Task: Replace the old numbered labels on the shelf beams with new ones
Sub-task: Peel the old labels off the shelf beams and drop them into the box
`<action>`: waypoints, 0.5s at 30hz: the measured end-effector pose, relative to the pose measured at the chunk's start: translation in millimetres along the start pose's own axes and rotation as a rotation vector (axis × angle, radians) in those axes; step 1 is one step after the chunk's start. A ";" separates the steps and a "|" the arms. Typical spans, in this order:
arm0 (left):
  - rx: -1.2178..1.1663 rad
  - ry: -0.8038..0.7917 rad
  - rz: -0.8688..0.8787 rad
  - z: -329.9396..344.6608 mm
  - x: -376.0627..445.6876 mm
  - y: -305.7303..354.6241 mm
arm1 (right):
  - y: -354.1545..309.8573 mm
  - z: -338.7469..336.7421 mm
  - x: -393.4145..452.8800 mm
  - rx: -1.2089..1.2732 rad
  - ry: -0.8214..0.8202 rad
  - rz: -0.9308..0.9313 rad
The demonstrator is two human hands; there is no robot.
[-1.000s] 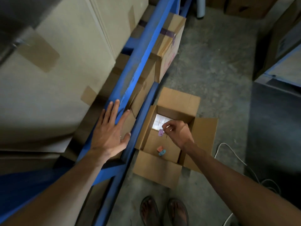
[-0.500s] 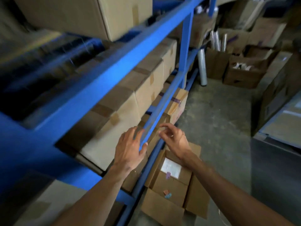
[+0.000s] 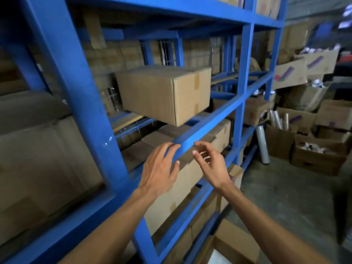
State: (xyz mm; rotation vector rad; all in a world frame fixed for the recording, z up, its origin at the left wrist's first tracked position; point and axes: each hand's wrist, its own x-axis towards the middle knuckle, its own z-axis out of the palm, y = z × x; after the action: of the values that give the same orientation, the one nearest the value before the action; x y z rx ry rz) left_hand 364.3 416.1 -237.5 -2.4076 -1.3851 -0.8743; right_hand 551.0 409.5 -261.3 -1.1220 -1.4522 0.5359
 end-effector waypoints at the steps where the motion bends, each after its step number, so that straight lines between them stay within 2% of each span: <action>1: 0.009 0.023 0.005 -11.1 6.0 0.1 | -10.6 -0.4 6.0 0.015 0.002 -0.022; 8: 0.143 0.253 0.068 -111.7 42.8 1.5 | -91.4 2.3 47.9 0.031 0.017 -0.227; 12: 0.253 0.449 0.087 -166.7 55.9 0.1 | -142.5 10.1 70.2 0.131 -0.001 -0.321; 15: 0.342 0.520 0.080 -199.2 63.6 -1.9 | -176.9 19.3 86.4 0.182 -0.012 -0.376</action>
State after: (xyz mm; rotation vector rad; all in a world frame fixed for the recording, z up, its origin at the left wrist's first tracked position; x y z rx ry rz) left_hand 310.6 368.5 -41.1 -1.7992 -1.1183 -1.0464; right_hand 485.3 411.9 -74.7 -0.6819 -1.5455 0.3987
